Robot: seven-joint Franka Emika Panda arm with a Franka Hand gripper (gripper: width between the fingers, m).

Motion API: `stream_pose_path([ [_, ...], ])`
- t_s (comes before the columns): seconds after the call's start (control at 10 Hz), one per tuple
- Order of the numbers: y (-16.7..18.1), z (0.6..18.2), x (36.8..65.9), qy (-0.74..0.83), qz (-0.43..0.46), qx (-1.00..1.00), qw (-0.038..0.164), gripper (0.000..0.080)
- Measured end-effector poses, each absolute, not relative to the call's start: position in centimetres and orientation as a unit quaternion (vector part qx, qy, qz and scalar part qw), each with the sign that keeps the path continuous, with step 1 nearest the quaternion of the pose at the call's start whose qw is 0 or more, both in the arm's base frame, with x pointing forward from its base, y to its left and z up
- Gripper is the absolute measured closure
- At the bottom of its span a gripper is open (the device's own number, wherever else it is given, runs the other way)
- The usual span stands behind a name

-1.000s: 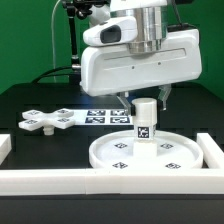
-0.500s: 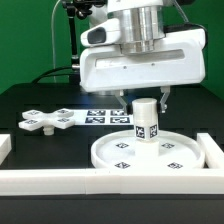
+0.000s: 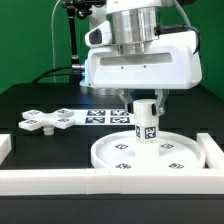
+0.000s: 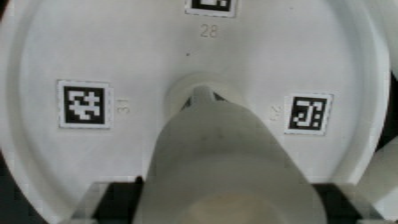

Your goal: Assemble round table

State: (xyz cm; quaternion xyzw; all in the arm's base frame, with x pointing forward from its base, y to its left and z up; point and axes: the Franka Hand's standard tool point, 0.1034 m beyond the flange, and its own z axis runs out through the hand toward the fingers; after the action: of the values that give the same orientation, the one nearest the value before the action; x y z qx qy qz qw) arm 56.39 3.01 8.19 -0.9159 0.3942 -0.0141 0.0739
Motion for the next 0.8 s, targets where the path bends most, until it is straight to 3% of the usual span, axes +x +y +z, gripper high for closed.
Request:
stream_pose_path([
  [0.3,3.02,8.12,56.31,0.476,-0.005,-0.876,0.081,0.0390],
  [0.8,3.37,7.93,56.05,0.716,0.029,-0.687,0.123,0.0390],
])
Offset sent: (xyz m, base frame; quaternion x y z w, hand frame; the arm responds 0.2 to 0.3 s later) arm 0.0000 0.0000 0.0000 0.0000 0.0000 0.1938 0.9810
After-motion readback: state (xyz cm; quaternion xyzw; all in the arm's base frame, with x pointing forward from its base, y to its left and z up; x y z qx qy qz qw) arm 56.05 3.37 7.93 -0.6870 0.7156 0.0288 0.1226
